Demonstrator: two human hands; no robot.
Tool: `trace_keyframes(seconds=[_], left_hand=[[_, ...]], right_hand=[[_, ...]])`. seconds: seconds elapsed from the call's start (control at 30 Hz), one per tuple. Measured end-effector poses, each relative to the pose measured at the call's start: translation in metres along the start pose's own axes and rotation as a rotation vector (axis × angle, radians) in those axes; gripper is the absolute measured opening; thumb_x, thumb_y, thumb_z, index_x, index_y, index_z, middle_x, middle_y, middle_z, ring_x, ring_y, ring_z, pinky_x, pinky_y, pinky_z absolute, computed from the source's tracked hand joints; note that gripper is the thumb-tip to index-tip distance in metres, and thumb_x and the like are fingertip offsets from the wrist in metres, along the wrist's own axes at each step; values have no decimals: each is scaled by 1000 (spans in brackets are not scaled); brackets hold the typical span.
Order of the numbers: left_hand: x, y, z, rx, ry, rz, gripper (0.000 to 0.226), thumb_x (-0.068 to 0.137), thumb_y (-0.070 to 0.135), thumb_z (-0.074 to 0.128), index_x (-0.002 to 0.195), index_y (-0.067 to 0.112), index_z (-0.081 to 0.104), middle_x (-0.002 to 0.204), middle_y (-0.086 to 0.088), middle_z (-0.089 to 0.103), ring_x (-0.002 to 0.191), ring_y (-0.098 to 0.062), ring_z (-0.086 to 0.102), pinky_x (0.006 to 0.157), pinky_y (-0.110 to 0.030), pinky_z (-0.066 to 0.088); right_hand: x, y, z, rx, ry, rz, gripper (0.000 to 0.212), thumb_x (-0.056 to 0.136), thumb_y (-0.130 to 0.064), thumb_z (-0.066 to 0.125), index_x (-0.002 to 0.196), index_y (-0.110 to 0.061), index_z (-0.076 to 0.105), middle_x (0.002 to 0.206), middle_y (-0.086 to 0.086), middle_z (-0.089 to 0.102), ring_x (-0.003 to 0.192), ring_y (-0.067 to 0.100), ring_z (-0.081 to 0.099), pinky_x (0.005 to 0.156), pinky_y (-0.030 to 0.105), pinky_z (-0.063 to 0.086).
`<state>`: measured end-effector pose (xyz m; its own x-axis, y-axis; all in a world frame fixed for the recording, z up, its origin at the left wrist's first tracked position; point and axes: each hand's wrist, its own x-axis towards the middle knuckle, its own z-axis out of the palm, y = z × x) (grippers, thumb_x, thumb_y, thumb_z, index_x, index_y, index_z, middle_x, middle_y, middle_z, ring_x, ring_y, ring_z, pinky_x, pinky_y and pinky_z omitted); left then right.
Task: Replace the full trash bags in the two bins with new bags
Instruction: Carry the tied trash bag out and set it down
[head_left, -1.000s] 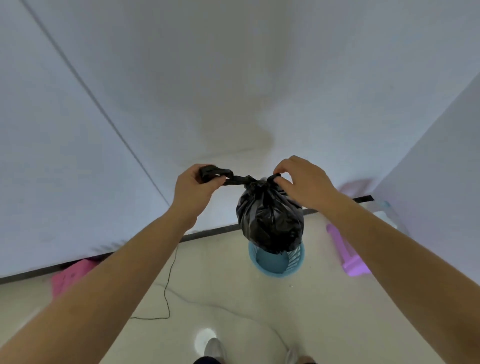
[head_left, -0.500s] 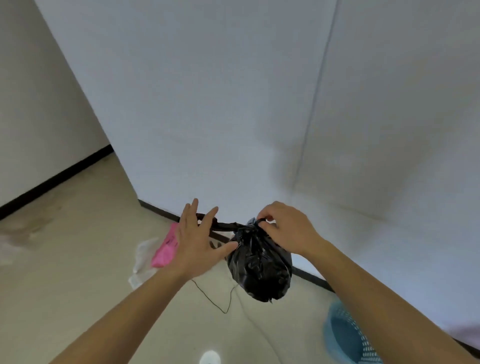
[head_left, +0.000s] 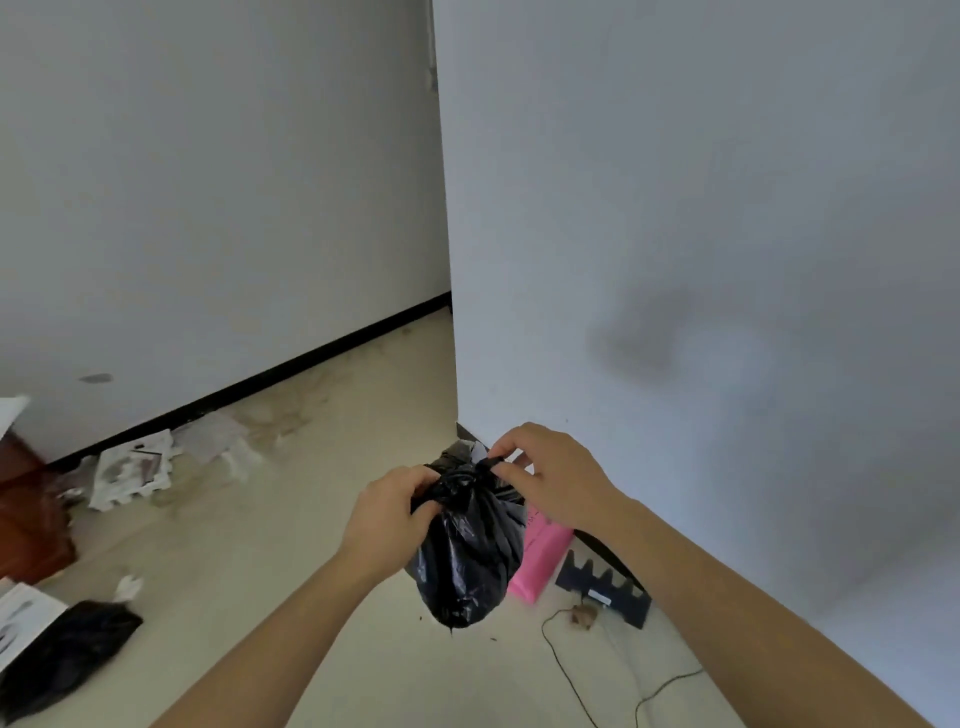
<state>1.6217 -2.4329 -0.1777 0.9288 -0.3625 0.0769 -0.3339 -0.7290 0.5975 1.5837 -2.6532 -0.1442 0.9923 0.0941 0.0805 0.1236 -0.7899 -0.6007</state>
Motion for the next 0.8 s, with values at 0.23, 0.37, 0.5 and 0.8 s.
trace_keyframes(seconds=[0.23,0.37,0.5,0.8], left_hand=[[148,-94,-26,-76,79,-138,18,88,8,61,93,26,65,95,7,65,90,-13,61,80,-28,49],[238,-130,-58,-43,92,-163,21,87,8,60,90,29,62,95,7,66,91,-11,61,83,-29,50],[323,-162,-109,-44,122,-207,23,88,6,61,91,28,66,92,15,66,90,-3,60,84,-22,47],[510,-283,-168,-133,208,-284,20,89,10,63,101,25,69,96,15,68,94,-3,62,81,-15,43]], right_hand=[[176,32,67,174,-48,36,13,93,-39,64,105,-34,65,100,-21,65,88,-3,63,82,21,50],[292,43,84,289,-168,40,15,92,-42,64,105,-36,63,104,-22,65,93,-3,62,85,25,53],[401,32,86,335,-228,24,17,93,-48,59,105,-38,65,103,-21,66,91,-3,64,84,29,55],[644,19,122,307,-184,-49,18,95,-40,60,110,-31,66,101,-19,67,91,-5,62,80,15,48]])
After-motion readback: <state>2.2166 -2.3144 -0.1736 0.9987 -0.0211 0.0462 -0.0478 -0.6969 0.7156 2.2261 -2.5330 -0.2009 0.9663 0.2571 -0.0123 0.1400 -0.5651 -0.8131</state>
